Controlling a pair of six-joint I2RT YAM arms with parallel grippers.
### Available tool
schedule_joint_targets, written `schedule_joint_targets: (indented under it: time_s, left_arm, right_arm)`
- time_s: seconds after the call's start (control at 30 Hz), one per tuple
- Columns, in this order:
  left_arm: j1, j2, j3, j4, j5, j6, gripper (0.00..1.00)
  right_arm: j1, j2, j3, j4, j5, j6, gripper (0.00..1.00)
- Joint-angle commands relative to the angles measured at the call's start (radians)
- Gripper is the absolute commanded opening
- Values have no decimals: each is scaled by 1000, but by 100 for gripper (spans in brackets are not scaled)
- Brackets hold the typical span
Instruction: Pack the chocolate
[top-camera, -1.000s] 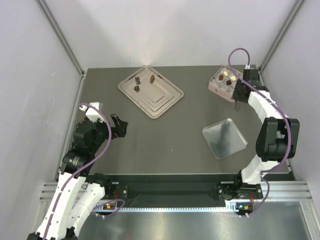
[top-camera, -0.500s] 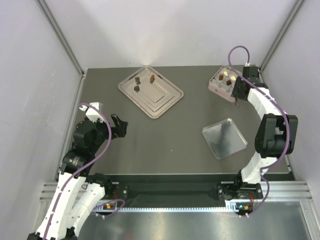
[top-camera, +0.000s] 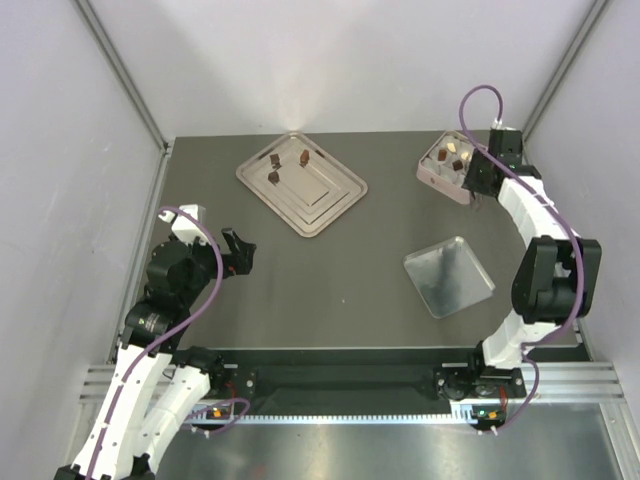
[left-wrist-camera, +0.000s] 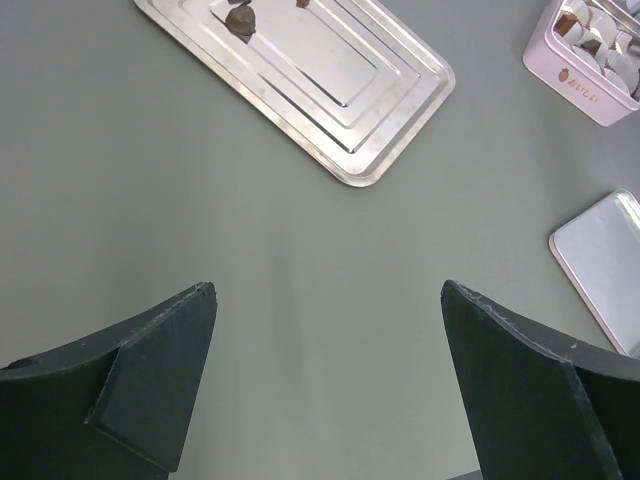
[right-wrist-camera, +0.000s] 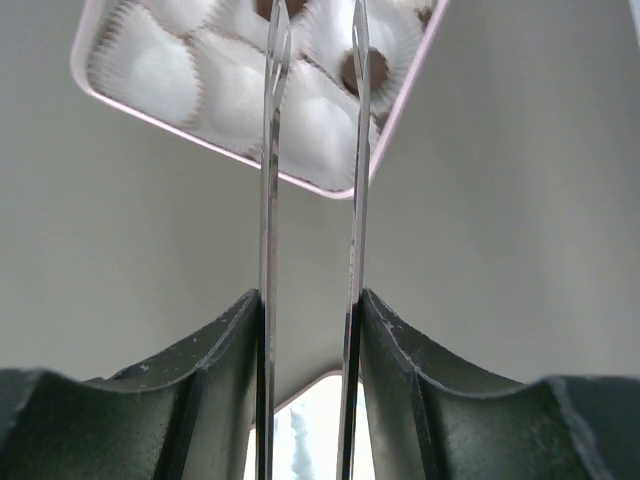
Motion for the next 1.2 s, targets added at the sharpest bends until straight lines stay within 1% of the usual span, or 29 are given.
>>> schedule_joint_targets:
  time_s: [0.0,0.03,0.1,0.13,0.17,0.2,0.23,0.37,0.43,0.47,0.57,0.6,0.67,0.73,0.77,0.8,0.87,0.97,1.17]
  left_arm:
    - [4,-12,1,60,13,0,99]
    - [4,-12,1,60,11,0,99]
    - [4,-13,1,59,11,0,99]
    - [4,-15,1,59,9,0,99]
    - [4,-15,1,60,9,0,99]
    - [4,-15,-1,60,9,0,99]
    - [4,-15,-1,60,13,-2,99]
    - [4,-10,1,60,16,0,99]
    - [4,-15,1,60,14,-2,99]
    - [4,-15,-1,62,13,-2,99]
    - [4,-13,-1,60,9,0,99]
    - [4,-13,1,60,11,0,99]
    - [4,-13,1,60,9,0,99]
    - [4,-13,1,62,8,1,99]
    - [4,-13,1,60,8,0,99]
    - [4,-13,1,60,11,0,99]
    - [4,-13,1,60,13,0,99]
    - [4,-15,1,62,13,0,99]
    - [4,-15,1,63,13,0,99]
  right_arm:
    - [40,-120,-30,95,-54,-2,42]
    - [102,-136,-51,128,-83,-8,42]
    - [164,-137,-94,215,-94,-20,41]
    - [228,-115,-94,227,-95,-26,41]
    - [261,-103,-87,230,-95,-34,41]
    - [291,-86,-64,233,-80,-52,41]
    - [351,-52,-50,233,-66,-57,41]
    - [462,49,56,225,-37,-89,41]
    - [505,121,140,219,-25,-95,41]
    - [517,144,198,221,-25,-100,41]
    - [548,248,290,222,-40,-82,41]
    - [562,303,356,221,-57,-77,42]
    - [572,356,448,214,-74,-59,42]
    - [589,435,511,198,-71,-42,42]
    - [594,460,569,192,-66,-8,42]
    - [600,507,594,190,-57,12,43]
    - [606,549,667,187,-63,78,43]
    - [618,635,766,168,-42,121,43]
    - [638,675,780,205,-6,231,44]
